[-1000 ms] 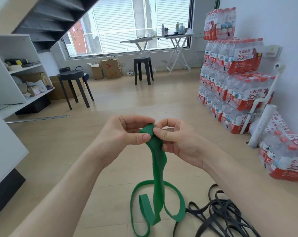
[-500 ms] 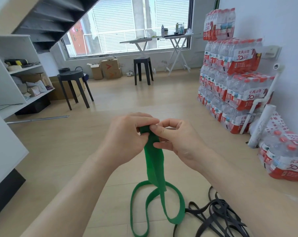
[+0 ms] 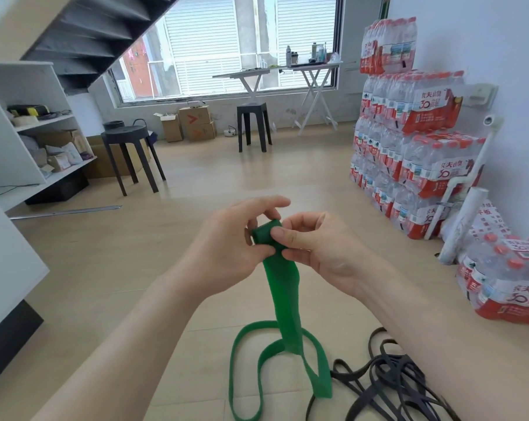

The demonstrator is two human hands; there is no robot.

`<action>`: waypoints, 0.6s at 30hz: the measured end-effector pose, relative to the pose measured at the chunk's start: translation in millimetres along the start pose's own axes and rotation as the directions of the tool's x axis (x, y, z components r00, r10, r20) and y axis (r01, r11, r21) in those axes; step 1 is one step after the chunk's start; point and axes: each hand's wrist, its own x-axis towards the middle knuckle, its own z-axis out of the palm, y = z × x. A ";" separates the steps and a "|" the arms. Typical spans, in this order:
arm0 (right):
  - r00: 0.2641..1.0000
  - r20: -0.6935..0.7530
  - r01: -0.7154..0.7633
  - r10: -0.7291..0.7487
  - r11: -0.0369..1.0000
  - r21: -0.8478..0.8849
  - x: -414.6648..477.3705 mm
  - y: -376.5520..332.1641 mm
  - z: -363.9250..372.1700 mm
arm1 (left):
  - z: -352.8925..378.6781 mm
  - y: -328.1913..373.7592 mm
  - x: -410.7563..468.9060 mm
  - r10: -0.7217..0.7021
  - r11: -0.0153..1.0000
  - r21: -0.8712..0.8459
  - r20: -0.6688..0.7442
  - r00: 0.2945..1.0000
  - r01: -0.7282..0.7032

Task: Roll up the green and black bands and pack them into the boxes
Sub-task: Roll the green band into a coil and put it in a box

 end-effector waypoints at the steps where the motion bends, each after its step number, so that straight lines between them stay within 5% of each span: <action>1: 1.000 0.025 0.001 -0.001 1.000 -0.006 -0.6 -1.3 -1.9 | -3.2 -1.2 0.4 -0.087 0.985 -0.141 0.062 0.994 0.095; 4: 0.992 0.124 -0.020 0.017 1.000 0.021 -1.0 -2.8 -6.2 | -12.9 -9.5 -0.8 -0.155 0.787 -0.547 0.272 0.950 0.285; 6: 0.981 0.191 -0.031 0.013 0.995 0.092 0.1 -1.8 -7.5 | -14.6 -12.3 -1.5 -0.122 0.708 -0.641 0.303 0.945 0.297; 12: 0.969 0.247 -0.094 0.020 0.952 0.291 3.9 6.2 -7.6 | -17.4 0.8 -0.3 -0.123 0.794 -0.554 0.254 0.959 0.249; 18: 0.970 0.200 -0.095 0.135 0.975 -0.199 -8.0 2.0 8.7 | -16.7 2.1 -3.3 -0.212 0.817 -0.535 0.074 0.975 0.218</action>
